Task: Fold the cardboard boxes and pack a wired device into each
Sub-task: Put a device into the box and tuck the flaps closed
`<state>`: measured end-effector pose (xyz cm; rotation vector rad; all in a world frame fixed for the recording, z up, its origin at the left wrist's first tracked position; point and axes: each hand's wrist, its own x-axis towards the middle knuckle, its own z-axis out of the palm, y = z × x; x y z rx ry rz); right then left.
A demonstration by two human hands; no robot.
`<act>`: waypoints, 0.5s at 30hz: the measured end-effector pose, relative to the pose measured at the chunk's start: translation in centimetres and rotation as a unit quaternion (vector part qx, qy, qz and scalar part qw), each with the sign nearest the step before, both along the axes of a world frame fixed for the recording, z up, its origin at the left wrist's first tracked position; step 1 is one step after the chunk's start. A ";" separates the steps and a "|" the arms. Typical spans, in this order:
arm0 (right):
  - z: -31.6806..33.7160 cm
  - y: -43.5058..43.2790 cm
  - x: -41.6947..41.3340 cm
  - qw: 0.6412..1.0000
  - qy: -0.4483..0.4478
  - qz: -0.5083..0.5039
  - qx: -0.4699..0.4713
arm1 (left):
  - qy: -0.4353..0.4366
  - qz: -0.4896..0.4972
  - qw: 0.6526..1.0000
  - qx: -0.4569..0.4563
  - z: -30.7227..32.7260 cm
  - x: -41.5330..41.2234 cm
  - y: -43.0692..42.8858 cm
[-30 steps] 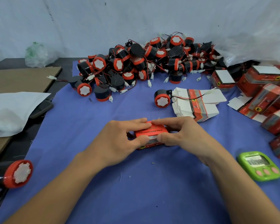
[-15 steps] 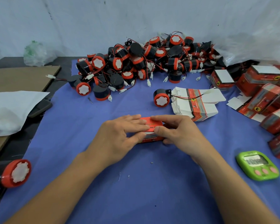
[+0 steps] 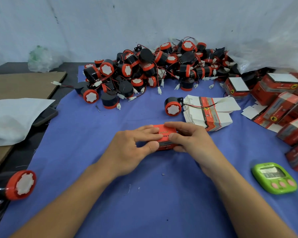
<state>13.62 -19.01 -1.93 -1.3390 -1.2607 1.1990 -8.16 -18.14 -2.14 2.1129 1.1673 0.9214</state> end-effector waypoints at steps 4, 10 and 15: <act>-0.2 0.0 -0.4 0.993 -0.106 0.036 0.023 | 0.013 0.067 0.997 -0.031 -0.6 0.9 0.1; 0.2 -0.5 -0.4 0.991 -0.089 0.010 0.098 | -0.024 0.051 0.993 -0.104 -0.7 1.2 0.5; -0.1 -0.9 -1.6 0.971 -0.168 -0.029 0.167 | 0.014 0.111 0.993 -0.044 -0.9 0.8 0.8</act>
